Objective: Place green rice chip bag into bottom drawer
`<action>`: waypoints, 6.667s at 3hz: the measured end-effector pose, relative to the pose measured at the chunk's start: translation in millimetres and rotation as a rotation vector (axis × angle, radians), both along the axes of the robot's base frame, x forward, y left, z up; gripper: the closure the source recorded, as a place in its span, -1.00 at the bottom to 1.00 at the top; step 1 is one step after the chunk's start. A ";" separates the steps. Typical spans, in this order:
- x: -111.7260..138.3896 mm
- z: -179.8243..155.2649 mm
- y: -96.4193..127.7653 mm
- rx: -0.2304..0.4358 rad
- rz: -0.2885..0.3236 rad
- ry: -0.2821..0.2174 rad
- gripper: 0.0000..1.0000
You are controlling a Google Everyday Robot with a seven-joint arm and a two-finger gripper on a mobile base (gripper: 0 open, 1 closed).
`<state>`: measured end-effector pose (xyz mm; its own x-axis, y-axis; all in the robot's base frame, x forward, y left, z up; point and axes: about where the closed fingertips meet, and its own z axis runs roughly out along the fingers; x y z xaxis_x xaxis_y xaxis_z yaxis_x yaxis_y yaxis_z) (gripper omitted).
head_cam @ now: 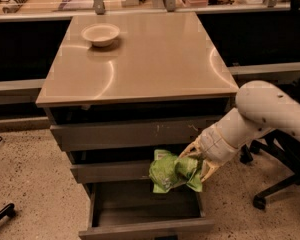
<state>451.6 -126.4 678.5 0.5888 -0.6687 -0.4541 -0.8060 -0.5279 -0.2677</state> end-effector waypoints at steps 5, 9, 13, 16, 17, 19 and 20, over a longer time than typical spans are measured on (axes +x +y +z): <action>24.8 -227.9 -8.9 0.013 0.048 0.034 1.00; 22.2 -366.1 -14.6 0.056 0.048 0.048 1.00; 75.4 -463.1 20.5 0.158 0.071 -0.112 1.00; 89.1 -506.4 21.1 0.123 0.048 -0.079 0.62; 89.1 -506.5 21.1 0.123 0.048 -0.078 0.15; 89.1 -506.5 21.3 0.123 0.048 -0.079 -0.78; 94.4 -510.7 46.0 0.111 0.090 -0.117 -1.00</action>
Offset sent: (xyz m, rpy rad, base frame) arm 0.0213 0.0025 -0.0763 0.0198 0.0246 -0.0129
